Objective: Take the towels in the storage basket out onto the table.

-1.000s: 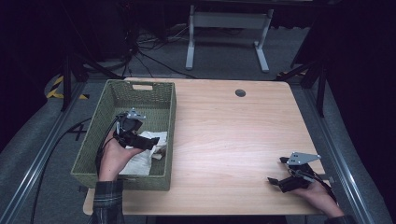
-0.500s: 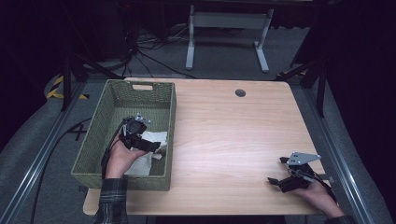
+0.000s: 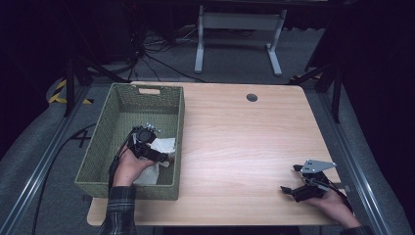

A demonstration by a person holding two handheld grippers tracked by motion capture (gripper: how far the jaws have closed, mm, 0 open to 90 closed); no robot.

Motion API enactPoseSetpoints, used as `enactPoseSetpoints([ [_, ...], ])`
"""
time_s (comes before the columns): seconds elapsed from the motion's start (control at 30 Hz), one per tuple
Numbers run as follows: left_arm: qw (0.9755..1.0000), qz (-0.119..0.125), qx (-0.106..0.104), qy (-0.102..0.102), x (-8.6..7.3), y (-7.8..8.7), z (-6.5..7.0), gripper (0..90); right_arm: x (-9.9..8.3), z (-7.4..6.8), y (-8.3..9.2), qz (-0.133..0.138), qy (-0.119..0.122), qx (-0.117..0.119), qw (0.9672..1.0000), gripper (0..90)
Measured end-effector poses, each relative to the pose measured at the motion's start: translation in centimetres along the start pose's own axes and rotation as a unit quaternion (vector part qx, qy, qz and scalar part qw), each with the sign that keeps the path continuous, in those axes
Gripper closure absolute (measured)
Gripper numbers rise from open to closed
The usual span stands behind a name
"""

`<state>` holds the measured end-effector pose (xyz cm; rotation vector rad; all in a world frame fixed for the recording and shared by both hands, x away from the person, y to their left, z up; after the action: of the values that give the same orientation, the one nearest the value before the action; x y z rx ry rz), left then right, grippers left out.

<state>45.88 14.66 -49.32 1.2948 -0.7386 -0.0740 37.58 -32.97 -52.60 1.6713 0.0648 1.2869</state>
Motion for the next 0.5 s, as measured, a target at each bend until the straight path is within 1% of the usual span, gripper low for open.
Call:
enactPoseSetpoints([
  [0.13,0.9999,-0.007,0.004,0.009,-0.12,-0.24,-0.13,8.6,0.01,0.0,0.0,0.0,0.0,0.0,1.0,0.2],
  [0.2,0.9997,-0.018,0.016,0.01,-0.33,-0.46,-0.3,10.0,0.0,0.0,0.0,0.0,0.0,0.0,1.0,0.2],
  [0.3,0.9993,-0.031,0.019,0.011,-0.58,-0.73,-0.32,10.7,0.0,-0.01,0.0,0.0,-0.001,0.0,1.0,0.2],
  [0.37,0.9988,-0.038,0.026,0.013,-0.77,-0.9,-0.4,12.0,0.0,0.02,0.0,0.0,0.001,0.0,1.0,0.2],
  [0.4,0.9985,-0.045,0.029,0.012,-0.88,-0.94,-0.43,13.0,0.01,0.0,0.0,0.0,0.0,0.0,1.0,0.2],
  [0.47,0.9982,-0.048,0.037,0.004,-0.93,-0.97,-0.5,15.4,0.0,-0.01,0.0,0.0,-0.001,0.0,1.0,0.1],
  [0.5,0.9981,-0.05,0.037,0.001,-0.99,-1.04,-0.43,15.9,0.01,0.0,-0.01,0.0,0.0,0.0,1.0,0.1],
])
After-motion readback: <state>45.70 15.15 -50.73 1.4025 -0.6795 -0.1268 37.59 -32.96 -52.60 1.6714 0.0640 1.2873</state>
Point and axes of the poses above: each handheld gripper's, and its own axes: y roughly backward along the jaws, x roughly out of its top, z roughly to its right, the point moved 8 cm from there along -y, roughly forward along the jaws, and after that the axes turned 2 degrees about y, right-handed, at the moved point
